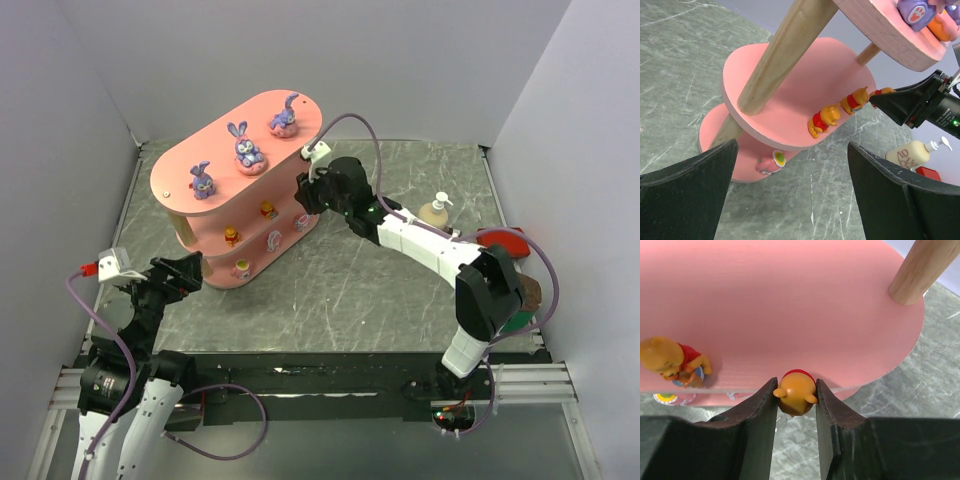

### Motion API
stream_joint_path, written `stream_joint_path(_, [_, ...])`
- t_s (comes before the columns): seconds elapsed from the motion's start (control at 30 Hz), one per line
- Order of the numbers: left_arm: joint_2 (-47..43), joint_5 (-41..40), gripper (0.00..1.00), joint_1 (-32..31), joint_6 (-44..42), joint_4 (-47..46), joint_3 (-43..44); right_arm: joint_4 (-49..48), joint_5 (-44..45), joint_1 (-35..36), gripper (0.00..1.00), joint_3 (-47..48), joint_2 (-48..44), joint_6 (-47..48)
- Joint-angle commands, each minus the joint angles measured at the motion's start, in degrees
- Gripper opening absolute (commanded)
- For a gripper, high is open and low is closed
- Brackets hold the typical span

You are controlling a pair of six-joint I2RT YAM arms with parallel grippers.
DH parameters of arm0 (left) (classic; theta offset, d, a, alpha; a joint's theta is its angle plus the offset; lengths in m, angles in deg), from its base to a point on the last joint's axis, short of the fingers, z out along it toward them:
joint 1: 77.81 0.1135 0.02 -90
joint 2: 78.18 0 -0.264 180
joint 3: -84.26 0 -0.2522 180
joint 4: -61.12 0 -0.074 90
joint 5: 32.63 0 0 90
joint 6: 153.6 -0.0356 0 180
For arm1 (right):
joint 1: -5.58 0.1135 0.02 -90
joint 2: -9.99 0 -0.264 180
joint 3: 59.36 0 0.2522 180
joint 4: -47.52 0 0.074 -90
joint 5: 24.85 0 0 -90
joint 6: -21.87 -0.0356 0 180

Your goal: Place and organize the plastic toys onto the shelf

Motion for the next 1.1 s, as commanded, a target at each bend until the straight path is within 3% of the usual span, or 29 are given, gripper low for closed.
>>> stream_joint_path(0.0, [0.8,0.6,0.96,0.5,-0.5,-1.7,1.1,-4.5,0.7,-0.2,0.01,2.6,0.7,-0.1])
stream_joint_path(0.3, [0.9,0.9,0.96,0.9,-0.6,-1.7,1.1,-3.6,2.0,0.0,0.02,4.5,3.5,0.1])
stream_joint_path(0.63, [1.0,1.1,0.96,1.1,-0.7,-1.8,1.1,-3.2,4.2,0.9,0.17,6.2,5.8,-0.4])
stream_joint_path(1.07, [1.0,1.3,0.96,1.5,-0.8,-1.9,1.1,-7.4,5.5,2.6,0.22,4.2,6.3,2.2])
